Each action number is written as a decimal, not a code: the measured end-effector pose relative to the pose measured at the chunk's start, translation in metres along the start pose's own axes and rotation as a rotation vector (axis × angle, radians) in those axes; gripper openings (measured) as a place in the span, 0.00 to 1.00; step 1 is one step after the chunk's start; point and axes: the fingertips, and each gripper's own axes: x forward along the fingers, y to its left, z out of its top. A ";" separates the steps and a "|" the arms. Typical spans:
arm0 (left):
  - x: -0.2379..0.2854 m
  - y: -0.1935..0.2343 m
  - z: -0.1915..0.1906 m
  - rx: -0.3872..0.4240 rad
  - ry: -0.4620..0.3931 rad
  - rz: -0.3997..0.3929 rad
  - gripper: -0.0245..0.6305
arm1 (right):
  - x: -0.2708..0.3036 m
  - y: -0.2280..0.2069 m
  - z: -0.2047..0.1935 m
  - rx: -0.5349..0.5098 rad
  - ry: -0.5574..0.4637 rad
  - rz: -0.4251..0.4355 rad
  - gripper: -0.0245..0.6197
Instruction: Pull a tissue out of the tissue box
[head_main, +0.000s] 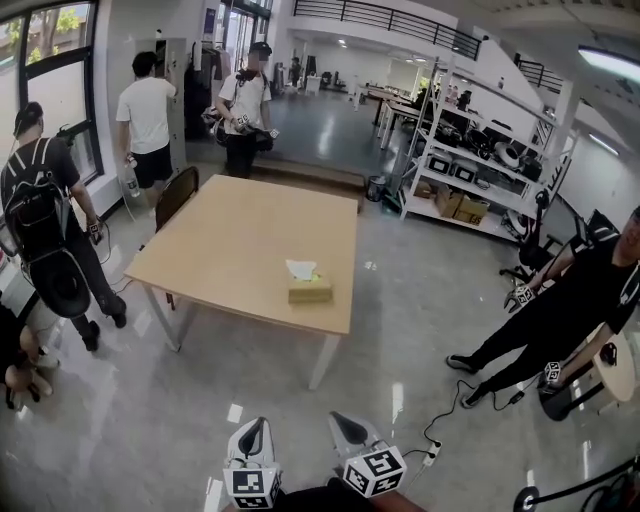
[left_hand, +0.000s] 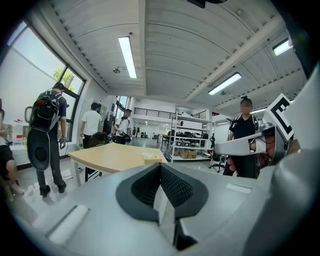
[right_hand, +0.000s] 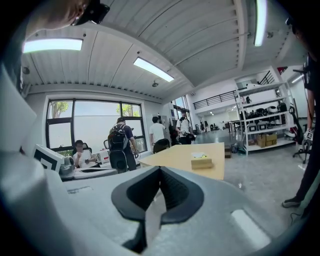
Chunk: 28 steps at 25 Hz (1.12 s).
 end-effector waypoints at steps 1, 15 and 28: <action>-0.002 0.001 0.000 -0.002 -0.003 -0.005 0.07 | 0.000 0.003 0.000 -0.004 0.000 -0.001 0.03; 0.004 0.022 0.000 0.004 0.019 0.048 0.07 | 0.018 -0.004 -0.006 -0.004 0.017 -0.004 0.03; 0.094 0.034 0.016 0.047 0.054 0.111 0.07 | 0.104 -0.068 0.010 0.027 0.051 0.076 0.03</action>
